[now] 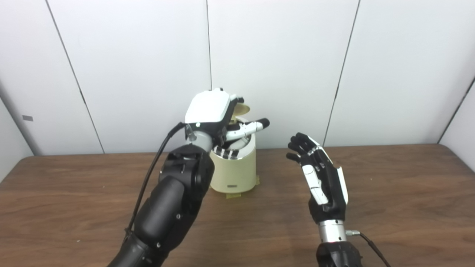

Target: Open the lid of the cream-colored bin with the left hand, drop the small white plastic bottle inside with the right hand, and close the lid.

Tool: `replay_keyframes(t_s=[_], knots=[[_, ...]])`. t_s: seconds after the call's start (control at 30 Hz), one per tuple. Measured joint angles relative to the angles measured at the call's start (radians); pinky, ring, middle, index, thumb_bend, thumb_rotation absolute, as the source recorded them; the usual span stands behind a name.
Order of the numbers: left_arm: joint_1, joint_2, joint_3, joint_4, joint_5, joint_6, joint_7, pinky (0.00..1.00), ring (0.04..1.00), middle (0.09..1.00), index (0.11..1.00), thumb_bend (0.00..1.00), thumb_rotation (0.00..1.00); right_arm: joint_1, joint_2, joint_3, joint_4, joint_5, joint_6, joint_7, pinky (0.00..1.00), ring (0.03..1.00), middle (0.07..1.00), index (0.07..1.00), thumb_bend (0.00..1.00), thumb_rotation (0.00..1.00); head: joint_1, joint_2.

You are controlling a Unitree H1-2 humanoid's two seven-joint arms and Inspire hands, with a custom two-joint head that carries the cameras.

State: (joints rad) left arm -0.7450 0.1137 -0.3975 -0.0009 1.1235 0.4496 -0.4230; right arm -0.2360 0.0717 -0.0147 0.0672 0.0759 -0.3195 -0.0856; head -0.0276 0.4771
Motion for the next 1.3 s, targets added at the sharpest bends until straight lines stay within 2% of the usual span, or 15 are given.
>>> replay_keyframes(t_s=[0.27, 0.53, 0.87, 1.03, 1.13, 1.3], knots=[[0.059, 0.017, -0.005, -0.017, -0.002, -0.003, 0.000, 1.00, 0.936, 0.874, 0.860, 0.71, 1.00, 0.000, -0.001, -0.012, -0.012, 0.005, 0.014, 0.000, 0.72, 0.794, 0.799, 0.776, 0.26, 0.58, 0.002, 0.002], [0.131, 0.015, -0.015, -0.036, -0.003, -0.007, 0.029, 1.00, 0.939, 0.870, 0.853, 0.71, 1.00, 0.001, -0.004, -0.015, -0.016, 0.004, 0.034, 0.000, 0.72, 0.789, 0.792, 0.772, 0.26, 0.56, 0.002, 0.006], [0.157, 0.014, -0.035, -0.056, 0.007, -0.007, 0.035, 1.00, 0.933, 0.856, 0.846, 0.70, 1.00, 0.003, 0.000, -0.013, -0.038, -0.003, 0.042, 0.000, 0.71, 0.789, 0.793, 0.773, 0.26, 0.57, -0.005, 0.015], [0.184, 0.016, -0.050, -0.056, 0.019, -0.023, 0.074, 1.00, 0.935, 0.858, 0.844, 0.68, 0.99, 0.007, 0.002, -0.013, -0.041, -0.003, 0.044, 0.000, 0.71, 0.786, 0.788, 0.767, 0.27, 0.57, -0.006, 0.018], [0.186, 0.024, -0.070, -0.044, 0.052, -0.038, 0.093, 1.00, 0.954, 0.874, 0.853, 0.69, 0.96, 0.007, 0.002, -0.011, -0.043, -0.003, 0.045, 0.000, 0.70, 0.784, 0.788, 0.765, 0.28, 0.57, -0.008, 0.020], [0.191, 0.032, -0.111, -0.020, 0.142, -0.040, 0.108, 1.00, 0.980, 0.897, 0.869, 0.70, 0.98, 0.007, 0.004, -0.010, -0.046, -0.002, 0.046, 0.000, 0.70, 0.780, 0.783, 0.761, 0.29, 0.56, -0.008, 0.020]])
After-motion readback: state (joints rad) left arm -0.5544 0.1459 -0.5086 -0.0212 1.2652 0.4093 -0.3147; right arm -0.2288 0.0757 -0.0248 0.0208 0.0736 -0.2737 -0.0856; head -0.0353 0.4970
